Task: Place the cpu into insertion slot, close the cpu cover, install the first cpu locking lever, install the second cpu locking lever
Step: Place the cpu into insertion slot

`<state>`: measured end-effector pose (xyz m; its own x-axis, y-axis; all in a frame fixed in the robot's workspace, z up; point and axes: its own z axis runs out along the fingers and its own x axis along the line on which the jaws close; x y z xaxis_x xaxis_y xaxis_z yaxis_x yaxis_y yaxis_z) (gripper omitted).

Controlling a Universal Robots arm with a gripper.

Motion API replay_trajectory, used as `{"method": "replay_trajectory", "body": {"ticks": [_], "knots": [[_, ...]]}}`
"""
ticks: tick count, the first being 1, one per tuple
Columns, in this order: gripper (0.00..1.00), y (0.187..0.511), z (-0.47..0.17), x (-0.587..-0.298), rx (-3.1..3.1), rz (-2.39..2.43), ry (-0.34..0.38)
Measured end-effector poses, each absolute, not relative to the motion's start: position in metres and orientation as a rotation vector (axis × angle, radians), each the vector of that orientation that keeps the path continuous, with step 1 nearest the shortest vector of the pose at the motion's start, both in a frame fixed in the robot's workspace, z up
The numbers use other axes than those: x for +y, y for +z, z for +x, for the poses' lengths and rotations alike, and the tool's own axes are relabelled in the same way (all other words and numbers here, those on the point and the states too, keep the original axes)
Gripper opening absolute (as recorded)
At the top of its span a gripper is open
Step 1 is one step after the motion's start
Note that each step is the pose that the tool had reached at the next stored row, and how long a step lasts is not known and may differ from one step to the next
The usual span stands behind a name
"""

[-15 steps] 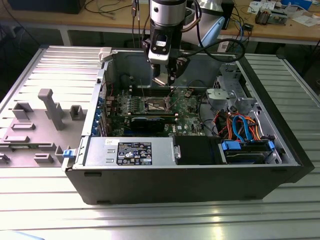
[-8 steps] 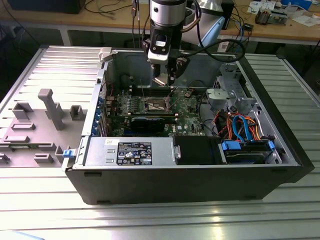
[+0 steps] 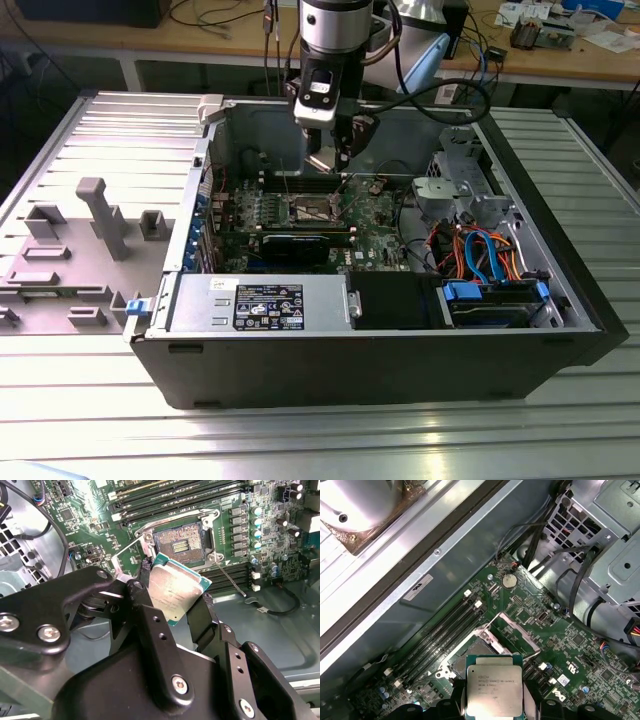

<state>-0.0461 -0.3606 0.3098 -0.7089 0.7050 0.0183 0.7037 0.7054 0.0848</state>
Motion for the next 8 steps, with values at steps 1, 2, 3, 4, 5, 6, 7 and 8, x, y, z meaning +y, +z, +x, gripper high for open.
{"method": "replay_trajectory", "body": {"ticks": [1,2,3,4,5,6,7,8], "knots": [[0.55,0.3097,-0.0461,-0.3606,2.885,1.197,0.133],[0.55,0.3096,-0.0461,-0.3606,2.882,1.203,0.133],[0.55,0.3096,-0.0460,-0.3606,2.881,1.205,0.133],[0.55,0.3096,-0.0461,-0.3606,2.880,1.208,0.133],[0.55,0.3095,-0.0461,-0.3606,2.879,1.210,0.133],[0.55,0.3095,-0.0461,-0.3606,2.878,1.212,0.133],[0.55,0.3095,-0.0461,-0.3606,2.876,1.217,0.133],[0.55,0.3094,-0.0461,-0.3606,2.874,1.221,0.133]]}}
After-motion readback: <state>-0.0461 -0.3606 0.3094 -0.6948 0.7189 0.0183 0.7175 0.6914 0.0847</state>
